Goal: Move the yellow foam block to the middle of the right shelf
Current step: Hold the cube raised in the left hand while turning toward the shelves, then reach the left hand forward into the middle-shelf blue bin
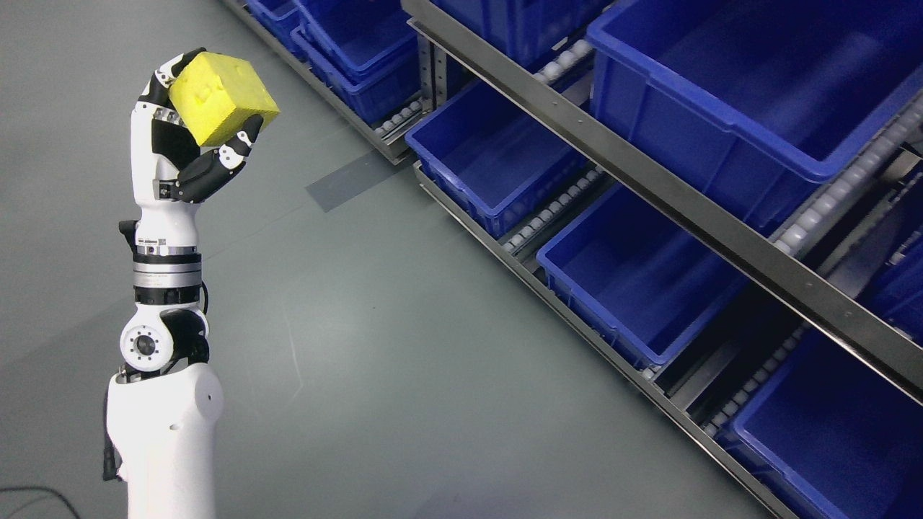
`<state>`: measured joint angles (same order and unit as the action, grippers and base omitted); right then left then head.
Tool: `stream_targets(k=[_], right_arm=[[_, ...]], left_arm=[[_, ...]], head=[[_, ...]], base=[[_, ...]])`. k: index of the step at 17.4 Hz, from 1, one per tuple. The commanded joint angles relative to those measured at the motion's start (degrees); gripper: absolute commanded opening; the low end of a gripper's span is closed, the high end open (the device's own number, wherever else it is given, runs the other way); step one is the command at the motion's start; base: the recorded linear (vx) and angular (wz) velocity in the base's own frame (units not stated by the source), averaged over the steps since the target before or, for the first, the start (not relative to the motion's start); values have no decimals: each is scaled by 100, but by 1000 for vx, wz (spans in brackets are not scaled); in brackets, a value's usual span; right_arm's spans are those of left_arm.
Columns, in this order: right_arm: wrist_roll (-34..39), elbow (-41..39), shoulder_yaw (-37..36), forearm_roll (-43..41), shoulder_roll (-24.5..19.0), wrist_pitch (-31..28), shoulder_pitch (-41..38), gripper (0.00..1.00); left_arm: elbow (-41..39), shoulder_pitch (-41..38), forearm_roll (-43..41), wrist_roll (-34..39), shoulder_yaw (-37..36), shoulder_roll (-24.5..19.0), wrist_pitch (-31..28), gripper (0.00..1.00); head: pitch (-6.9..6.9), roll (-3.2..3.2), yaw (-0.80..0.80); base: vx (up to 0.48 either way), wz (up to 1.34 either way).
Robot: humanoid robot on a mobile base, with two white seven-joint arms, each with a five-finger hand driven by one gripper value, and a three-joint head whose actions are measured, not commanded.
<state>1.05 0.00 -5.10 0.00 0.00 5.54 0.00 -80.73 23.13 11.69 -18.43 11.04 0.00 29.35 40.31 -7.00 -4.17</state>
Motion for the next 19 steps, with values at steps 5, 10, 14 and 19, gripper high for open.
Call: stream_targets(k=[5,10,14,19], right_arm=[[0,-100,0,0,100,0,18,100],[0,-100,0,-9,100,0,9,100],[0,-100,0,0,100,9,18,100],[0,-100,0,0,100,0,17,100]], left_arm=[[-479,-19,0,-12,-418,-100,0,48],[-708,340,0,32,-814,-100,-52,48],[-927,972,17,207,-1094,-100,-692,48],[-1436,1281,18,909,-1412,-100,-2158,48]], head=[[0,0,0],[0,0,0],[0,0,0],[0,0,0]], base=[[126,-631],[119,-733],[106,-635],[80,-405]])
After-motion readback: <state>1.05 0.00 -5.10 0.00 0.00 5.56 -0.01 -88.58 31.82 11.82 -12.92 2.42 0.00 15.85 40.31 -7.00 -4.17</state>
